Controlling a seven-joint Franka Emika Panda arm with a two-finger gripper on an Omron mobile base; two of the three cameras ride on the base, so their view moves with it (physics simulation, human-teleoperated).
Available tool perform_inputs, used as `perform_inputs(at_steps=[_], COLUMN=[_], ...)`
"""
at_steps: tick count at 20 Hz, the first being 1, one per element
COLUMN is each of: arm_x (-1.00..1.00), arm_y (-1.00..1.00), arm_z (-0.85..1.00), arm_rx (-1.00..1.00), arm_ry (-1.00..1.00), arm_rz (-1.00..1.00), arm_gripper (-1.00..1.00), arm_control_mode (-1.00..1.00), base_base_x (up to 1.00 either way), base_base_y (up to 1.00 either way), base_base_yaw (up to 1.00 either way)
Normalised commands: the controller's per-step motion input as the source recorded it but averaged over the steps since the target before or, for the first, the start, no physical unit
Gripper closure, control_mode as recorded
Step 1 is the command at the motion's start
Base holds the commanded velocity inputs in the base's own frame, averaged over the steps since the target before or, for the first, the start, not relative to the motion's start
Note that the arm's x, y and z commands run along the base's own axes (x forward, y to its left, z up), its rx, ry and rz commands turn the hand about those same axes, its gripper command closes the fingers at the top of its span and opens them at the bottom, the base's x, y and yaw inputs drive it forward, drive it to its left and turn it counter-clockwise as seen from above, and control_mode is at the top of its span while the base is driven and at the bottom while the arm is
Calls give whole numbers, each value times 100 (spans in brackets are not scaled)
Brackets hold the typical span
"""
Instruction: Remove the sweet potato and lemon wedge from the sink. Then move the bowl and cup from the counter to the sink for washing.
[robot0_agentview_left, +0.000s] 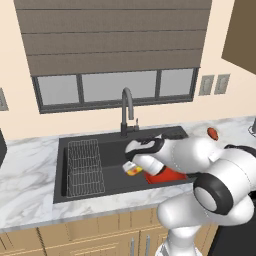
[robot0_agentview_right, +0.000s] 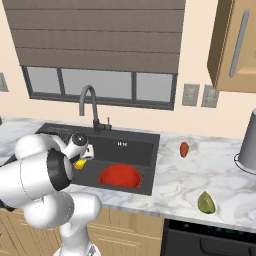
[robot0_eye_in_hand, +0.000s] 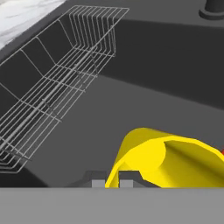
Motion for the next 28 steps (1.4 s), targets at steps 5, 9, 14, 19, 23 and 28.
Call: perform_inputs(at_steps=[5, 9, 14, 19, 23, 28], arm_x=[10, 12, 11, 3, 5, 11], arm_y=[6, 3, 3, 6, 6, 5], arm_z=[-11, -8, -8, -12, -10, -7], arm_rx=[-8, -8, -9, -9, -7, -5], arm_ry=[0, 0, 0, 6, 10, 9], arm_rz=[0, 0, 0, 0, 0, 0], arm_gripper=[100, 100, 100, 100, 100, 100], arm_control_mode=[-100, -100, -100, -100, -100, -100], base_base_x=[0, 0, 0, 0, 0, 0], base_base_y=[0, 0, 0, 0, 0, 0], base_base_yaw=[0, 0, 0, 0, 0, 0])
